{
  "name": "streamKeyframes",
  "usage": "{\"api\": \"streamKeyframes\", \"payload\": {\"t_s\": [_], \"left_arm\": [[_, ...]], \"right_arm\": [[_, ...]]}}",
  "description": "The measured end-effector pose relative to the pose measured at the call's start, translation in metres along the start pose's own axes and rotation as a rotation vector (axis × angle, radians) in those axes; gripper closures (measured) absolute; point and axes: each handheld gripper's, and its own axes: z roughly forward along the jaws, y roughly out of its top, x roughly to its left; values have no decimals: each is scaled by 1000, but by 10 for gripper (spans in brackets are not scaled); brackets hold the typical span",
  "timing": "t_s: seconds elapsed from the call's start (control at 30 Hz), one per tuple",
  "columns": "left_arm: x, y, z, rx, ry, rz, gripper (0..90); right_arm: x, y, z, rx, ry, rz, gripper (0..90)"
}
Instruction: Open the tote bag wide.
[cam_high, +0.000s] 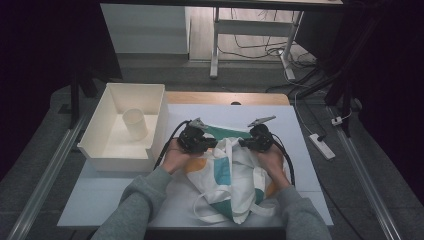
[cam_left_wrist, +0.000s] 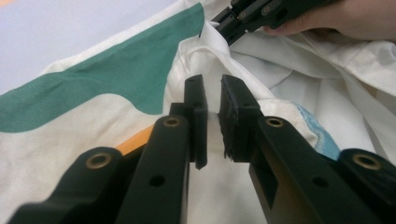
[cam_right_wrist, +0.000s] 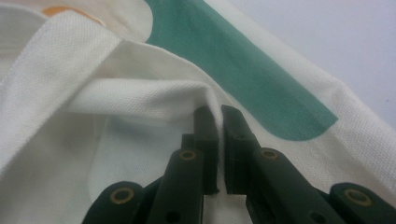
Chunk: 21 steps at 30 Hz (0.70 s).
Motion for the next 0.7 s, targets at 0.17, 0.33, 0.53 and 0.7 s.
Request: {"api": "streamKeyframes", "payload": {"t_s": [0.17,0.33,0.53,0.7], "left_arm": [[-1,1,-4,-10,12,7,722],[-3,2,-12,-39,15,18,613],[-7,4,-19,-55,9,36,550],[-8,4,-17,-43,4,41,538]], "right_arm": [[0,0,0,-3,-1,-3,853],[10,1,-10,-42,-23,-45,668],[24,4,-57,-145,-11,-84,472],[43,-2,-86,-167,47,-114,444]]}}
